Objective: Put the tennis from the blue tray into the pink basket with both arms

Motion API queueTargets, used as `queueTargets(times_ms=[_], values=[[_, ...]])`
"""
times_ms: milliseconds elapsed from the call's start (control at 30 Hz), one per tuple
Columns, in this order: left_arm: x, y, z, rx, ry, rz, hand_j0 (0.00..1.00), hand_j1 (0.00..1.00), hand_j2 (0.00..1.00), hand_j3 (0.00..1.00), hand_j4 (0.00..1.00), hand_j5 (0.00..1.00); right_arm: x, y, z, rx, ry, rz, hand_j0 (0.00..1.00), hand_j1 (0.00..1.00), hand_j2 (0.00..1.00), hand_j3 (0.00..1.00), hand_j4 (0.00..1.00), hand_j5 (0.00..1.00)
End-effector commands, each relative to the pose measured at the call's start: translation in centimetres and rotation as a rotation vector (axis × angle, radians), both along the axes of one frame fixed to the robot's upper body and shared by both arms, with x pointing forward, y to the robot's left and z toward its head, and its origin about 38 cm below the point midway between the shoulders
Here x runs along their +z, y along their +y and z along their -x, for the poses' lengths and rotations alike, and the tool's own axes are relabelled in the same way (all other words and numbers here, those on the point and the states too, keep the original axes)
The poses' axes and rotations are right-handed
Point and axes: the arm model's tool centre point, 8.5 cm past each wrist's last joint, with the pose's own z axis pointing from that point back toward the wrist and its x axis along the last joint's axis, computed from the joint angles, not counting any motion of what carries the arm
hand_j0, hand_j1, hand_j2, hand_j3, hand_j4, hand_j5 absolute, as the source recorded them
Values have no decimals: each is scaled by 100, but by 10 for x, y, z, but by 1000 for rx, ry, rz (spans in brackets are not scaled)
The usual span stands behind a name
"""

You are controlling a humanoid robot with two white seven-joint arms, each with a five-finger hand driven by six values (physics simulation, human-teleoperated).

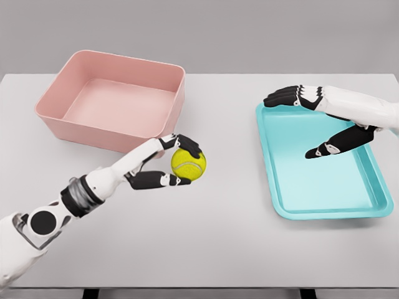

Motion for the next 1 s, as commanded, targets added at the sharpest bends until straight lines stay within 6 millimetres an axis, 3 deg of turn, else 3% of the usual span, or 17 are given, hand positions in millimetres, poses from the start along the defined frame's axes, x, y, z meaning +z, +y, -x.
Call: queueTargets(times_ms=[0, 667, 967], values=[[2, 1, -1, 2, -6, 5, 55, 55, 55, 55, 55, 55, 1, -1, 0, -2, 4, -5, 100, 100, 100, 100, 100, 100], [54, 23, -33, 71, -127, 5, 53, 53, 53, 53, 53, 53, -3, 2, 0, 3, 13, -14, 100, 100, 100, 100, 100, 100], [78, 49, -46, 140, -162, -7, 52, 52, 52, 52, 52, 52, -3, 1, 1, 1, 14, -7, 100, 100, 100, 100, 100, 100]])
